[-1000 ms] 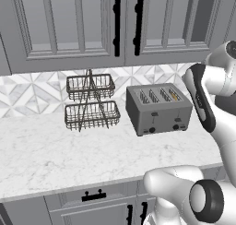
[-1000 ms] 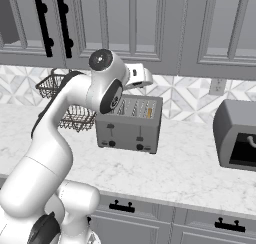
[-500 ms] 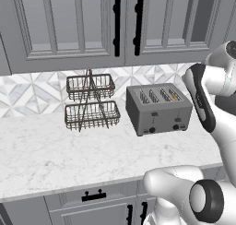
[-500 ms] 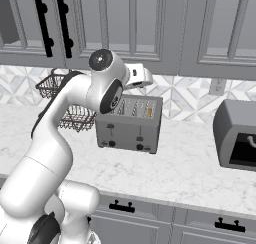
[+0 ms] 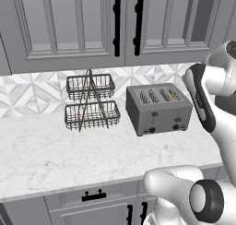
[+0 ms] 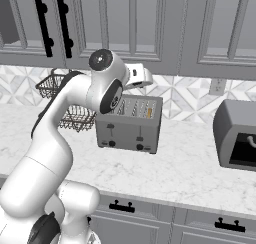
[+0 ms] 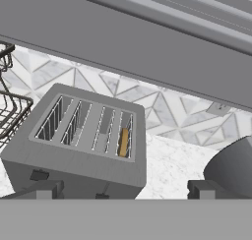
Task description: Start the toaster. Once the lever pops up, take the bread to the plate on the dining counter.
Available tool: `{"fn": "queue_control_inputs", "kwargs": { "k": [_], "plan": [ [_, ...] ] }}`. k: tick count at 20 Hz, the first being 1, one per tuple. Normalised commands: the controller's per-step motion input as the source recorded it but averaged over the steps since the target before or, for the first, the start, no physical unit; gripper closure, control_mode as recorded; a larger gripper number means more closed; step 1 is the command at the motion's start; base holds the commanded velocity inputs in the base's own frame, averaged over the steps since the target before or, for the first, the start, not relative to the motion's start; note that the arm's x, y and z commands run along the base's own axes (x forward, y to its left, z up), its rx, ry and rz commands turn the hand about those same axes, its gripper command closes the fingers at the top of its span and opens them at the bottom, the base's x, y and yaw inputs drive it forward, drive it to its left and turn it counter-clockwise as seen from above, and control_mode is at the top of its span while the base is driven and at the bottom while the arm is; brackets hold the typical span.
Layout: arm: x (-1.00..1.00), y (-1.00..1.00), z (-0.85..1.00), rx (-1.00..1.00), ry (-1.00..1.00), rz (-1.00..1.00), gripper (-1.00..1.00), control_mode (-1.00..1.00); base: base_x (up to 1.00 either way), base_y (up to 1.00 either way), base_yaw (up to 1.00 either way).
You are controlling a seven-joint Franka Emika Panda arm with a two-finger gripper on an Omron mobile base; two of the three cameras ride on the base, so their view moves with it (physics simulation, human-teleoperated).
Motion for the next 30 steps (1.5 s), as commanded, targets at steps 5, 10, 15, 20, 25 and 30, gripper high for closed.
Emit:
{"fn": "queue_control_inputs", "kwargs": {
  "k": [5,10,15,20,25,30],
  "plan": [
    [0.0,0.0,0.0,0.0,0.0,0.0,-1.0,-1.0,0.0,0.0,0.0],
    [0.0,0.0,0.0,0.0,0.0,0.0,-1.0,-1.0,0.0,0.0,0.0],
    [0.0,0.0,0.0,0.0,0.0,0.0,-1.0,-1.0,0.0,0.0,0.0],
    [0.0,0.0,0.0,0.0,0.0,0.0,-1.0,-1.0,0.0,0.0,0.0],
    [0.0,0.0,0.0,0.0,0.0,0.0,-1.0,-1.0,0.0,0.0,0.0],
    [0.0,0.0,0.0,0.0,0.0,0.0,-1.0,-1.0,0.0,0.0,0.0]
  ]
}}
